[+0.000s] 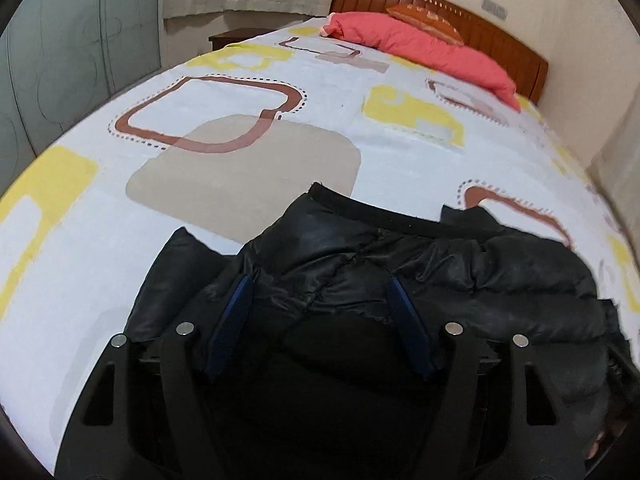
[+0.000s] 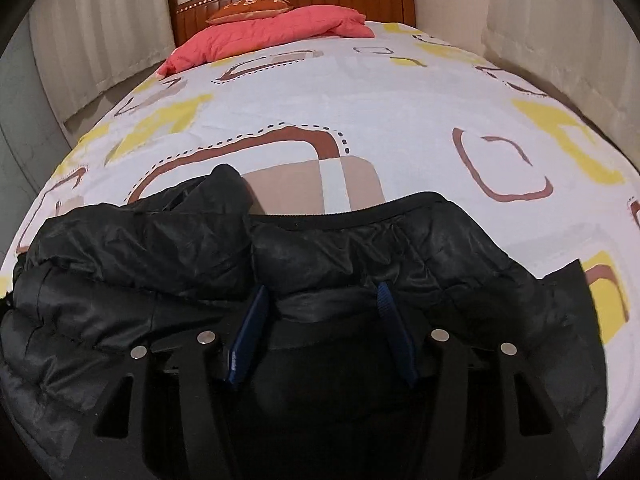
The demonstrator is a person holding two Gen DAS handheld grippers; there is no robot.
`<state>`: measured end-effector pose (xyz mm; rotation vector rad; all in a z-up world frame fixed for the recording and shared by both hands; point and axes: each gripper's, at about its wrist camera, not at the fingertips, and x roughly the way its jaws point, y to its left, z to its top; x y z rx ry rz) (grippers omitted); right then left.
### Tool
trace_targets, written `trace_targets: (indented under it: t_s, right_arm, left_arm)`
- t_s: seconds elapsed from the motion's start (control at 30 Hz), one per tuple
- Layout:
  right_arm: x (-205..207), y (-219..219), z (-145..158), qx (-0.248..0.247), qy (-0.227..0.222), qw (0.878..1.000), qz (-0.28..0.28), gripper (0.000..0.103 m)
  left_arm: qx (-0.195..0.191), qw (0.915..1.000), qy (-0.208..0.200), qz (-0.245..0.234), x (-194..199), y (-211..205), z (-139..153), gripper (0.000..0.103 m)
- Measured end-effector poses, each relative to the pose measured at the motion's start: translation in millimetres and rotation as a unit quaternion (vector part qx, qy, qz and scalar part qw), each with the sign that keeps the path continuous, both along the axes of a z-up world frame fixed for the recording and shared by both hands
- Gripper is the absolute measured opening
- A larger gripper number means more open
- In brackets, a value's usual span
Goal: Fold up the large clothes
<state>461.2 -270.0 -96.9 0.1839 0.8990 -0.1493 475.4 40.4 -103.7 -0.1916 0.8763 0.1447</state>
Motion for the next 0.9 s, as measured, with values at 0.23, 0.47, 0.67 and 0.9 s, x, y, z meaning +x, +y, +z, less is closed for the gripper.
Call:
trace_targets:
  t_s: [0.23, 0.47, 0.67, 0.9]
  right_arm:
    - [-23, 2, 24, -0.008, -0.008, 1.0, -0.008, 0.059]
    - [-106, -41, 47, -0.001, -0.027, 0.999, -0.046, 0.07]
    - [-187, -85, 34, 0.033, -0.014, 0.994, -0.106, 0.073]
    - [-217, -93, 5, 0.122, -0.005, 0.986, -0.113, 0.078]
  left_arm:
    - [-0.024, 0.9997, -0.003, 0.001, -25, 9, 26, 0.074]
    - [-0.093, 0.9928, -0.045, 0.06, -122, 62, 54, 0.088]
    - [-0.158, 0.9796, -0.042, 0.117, -199, 96, 31, 0.089]
    - [-0.222, 0.9689, -0.027, 0.106, -219, 86, 1, 0.094]
